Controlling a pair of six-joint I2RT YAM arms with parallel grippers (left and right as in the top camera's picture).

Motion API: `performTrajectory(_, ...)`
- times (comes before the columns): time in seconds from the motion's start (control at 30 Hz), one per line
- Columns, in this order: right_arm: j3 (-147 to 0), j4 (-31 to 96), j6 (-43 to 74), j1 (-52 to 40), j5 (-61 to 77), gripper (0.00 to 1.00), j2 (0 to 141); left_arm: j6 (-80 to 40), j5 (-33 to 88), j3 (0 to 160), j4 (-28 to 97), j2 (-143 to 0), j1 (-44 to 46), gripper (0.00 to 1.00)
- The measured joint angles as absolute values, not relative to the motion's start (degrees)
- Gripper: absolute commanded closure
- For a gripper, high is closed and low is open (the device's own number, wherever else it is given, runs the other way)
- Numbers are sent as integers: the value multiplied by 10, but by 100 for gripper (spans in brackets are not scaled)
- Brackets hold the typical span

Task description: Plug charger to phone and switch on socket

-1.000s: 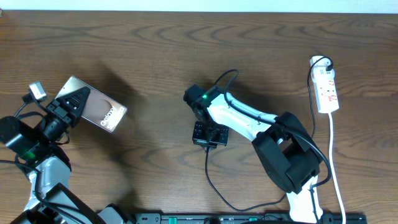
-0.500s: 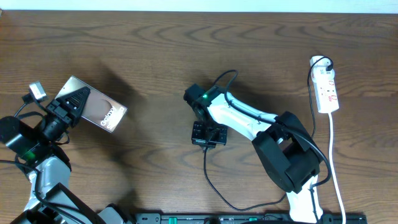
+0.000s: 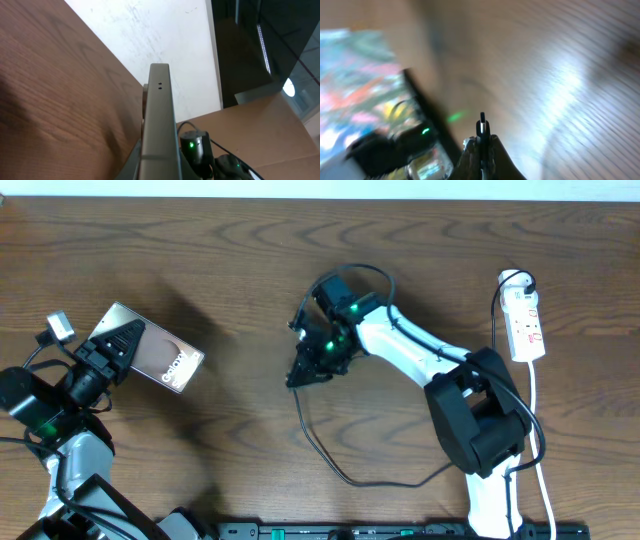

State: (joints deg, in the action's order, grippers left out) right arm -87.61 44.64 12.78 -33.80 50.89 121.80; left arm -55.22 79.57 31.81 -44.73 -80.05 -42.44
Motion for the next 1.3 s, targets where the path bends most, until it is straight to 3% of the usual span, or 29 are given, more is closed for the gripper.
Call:
performTrajectory(0.2, -876, 432, -64, -315, 694, 99, 1218, -552, 796, 318, -448, -801, -424, 93)
performTrajectory(0.5, -876, 432, -235, -340, 769, 99, 1218, -552, 798, 318, -447, -801, -424, 92)
performTrajectory(0.8, -876, 432, -276, -374, 766, 98, 1218, -550, 825, 318, -448, -801, -414, 92)
performTrajectory(1.3, -876, 432, -280, -379, 762, 98, 1218, -520, 883, 318, -449, -801, -293, 93)
